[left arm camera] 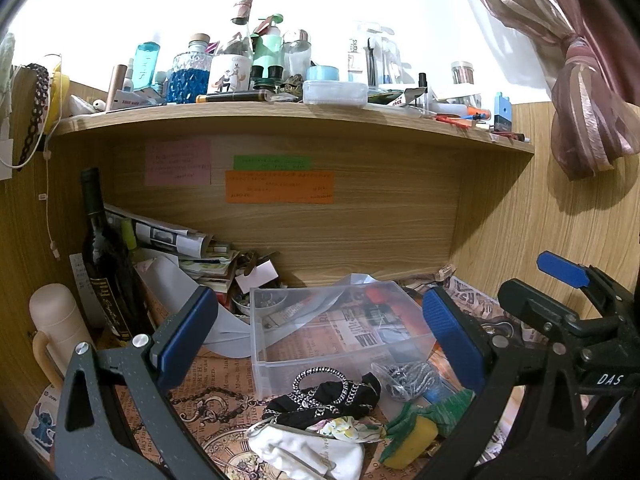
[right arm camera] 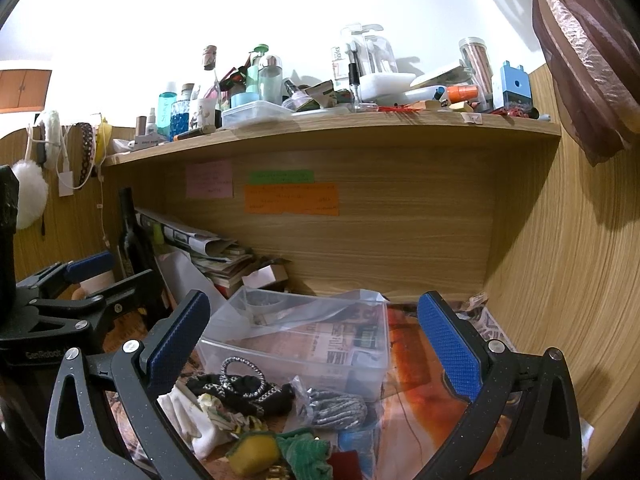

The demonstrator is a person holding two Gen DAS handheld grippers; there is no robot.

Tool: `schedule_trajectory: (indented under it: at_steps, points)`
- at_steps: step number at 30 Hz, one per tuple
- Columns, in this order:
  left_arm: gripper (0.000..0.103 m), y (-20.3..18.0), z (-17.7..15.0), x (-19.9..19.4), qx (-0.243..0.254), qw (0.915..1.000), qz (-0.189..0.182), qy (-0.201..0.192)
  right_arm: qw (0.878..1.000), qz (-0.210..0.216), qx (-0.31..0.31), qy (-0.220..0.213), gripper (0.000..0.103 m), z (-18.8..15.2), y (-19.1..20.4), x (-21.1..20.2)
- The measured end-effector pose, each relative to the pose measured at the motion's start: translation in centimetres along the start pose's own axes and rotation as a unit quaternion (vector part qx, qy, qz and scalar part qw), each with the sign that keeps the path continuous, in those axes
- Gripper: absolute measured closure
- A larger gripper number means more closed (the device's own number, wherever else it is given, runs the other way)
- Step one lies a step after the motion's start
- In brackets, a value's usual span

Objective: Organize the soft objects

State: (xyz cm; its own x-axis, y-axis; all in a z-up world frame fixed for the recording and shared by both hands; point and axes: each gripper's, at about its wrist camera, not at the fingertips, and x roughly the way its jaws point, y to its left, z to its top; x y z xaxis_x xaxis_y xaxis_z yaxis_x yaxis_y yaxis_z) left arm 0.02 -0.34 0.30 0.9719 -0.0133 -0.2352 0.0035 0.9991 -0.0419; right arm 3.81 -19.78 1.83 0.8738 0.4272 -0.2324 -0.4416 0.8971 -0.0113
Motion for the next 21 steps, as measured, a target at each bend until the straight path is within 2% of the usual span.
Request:
schedule_trajectory:
  at_steps: [21]
  points:
    - [0.000, 0.01, -0.09, 0.13, -0.002, 1.0000, -0.005, 0.002, 1.000, 0.004, 0.005, 0.001, 0.000, -0.01, 0.04, -0.06]
